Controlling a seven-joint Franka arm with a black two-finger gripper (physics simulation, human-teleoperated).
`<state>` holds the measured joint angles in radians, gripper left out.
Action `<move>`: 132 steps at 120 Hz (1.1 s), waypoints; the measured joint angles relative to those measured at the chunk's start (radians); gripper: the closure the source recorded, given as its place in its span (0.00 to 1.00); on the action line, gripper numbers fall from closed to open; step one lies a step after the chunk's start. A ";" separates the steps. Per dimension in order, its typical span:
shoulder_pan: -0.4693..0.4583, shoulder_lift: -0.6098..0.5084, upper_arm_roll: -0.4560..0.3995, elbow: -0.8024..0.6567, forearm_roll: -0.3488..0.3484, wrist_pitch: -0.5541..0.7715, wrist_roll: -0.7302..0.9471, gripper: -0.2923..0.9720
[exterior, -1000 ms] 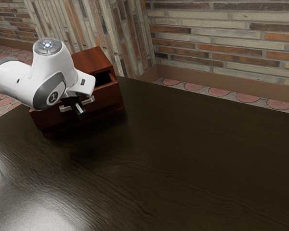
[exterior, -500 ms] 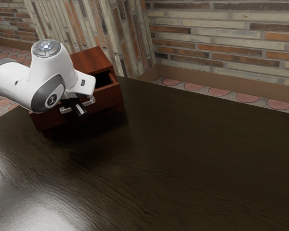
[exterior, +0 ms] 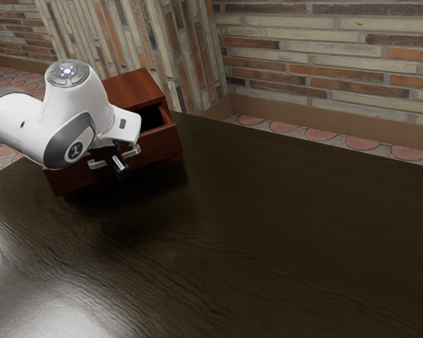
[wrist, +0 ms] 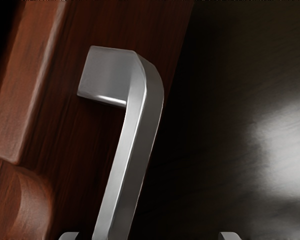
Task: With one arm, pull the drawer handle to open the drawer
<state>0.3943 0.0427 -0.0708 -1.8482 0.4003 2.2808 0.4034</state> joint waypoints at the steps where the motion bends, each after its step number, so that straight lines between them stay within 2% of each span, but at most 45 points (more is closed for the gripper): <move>1: 0.000 -0.001 0.000 -0.001 0.000 0.000 -0.001 0.52; 49: -0.030 -0.040 0.018 -0.044 0.004 0.010 -0.027 0.54; 93: -0.042 -0.059 0.028 -0.044 0.004 0.015 -0.042 0.51; 132: -0.076 -0.138 0.029 0.019 0.032 0.001 -0.067 0.48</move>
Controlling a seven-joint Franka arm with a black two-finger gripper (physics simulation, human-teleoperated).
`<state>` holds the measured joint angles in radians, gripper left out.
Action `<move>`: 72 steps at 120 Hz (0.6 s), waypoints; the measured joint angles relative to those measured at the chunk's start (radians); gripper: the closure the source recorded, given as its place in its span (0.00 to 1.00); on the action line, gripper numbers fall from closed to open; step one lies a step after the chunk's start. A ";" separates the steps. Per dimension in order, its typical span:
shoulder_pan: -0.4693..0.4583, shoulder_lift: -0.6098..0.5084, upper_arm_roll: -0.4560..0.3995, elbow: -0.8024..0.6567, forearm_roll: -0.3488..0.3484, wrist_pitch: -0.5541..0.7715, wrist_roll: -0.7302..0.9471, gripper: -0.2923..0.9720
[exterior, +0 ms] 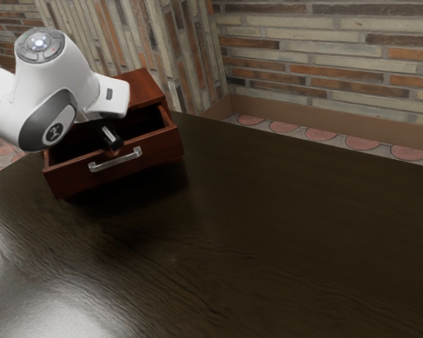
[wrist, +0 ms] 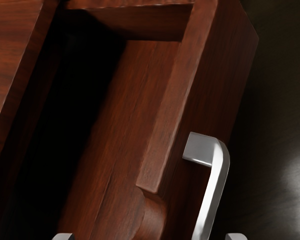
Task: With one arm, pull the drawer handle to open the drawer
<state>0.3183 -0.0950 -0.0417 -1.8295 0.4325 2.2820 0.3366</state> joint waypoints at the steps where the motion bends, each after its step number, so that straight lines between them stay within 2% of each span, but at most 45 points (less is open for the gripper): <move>1: -0.006 -0.003 0.000 0.012 -0.010 -0.007 -0.007 0.47; 11: -0.070 -0.016 -0.007 0.157 -0.163 -0.135 -0.159 0.40; 25: -0.110 -0.020 -0.036 0.402 -0.302 -0.429 -0.458 0.33; 33: -0.107 -0.030 -0.020 0.425 -0.355 -0.588 -0.621 0.30; 42: -0.097 -0.029 -0.014 0.378 -0.410 -0.695 -0.783 0.28; 49: -0.087 -0.035 -0.006 0.345 -0.432 -0.755 -0.894 0.27; 72: -0.098 -0.051 -0.003 0.247 -0.426 -0.841 -1.192 0.25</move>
<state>0.2206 -0.1458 -0.0445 -1.5823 0.0068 1.4406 -0.8556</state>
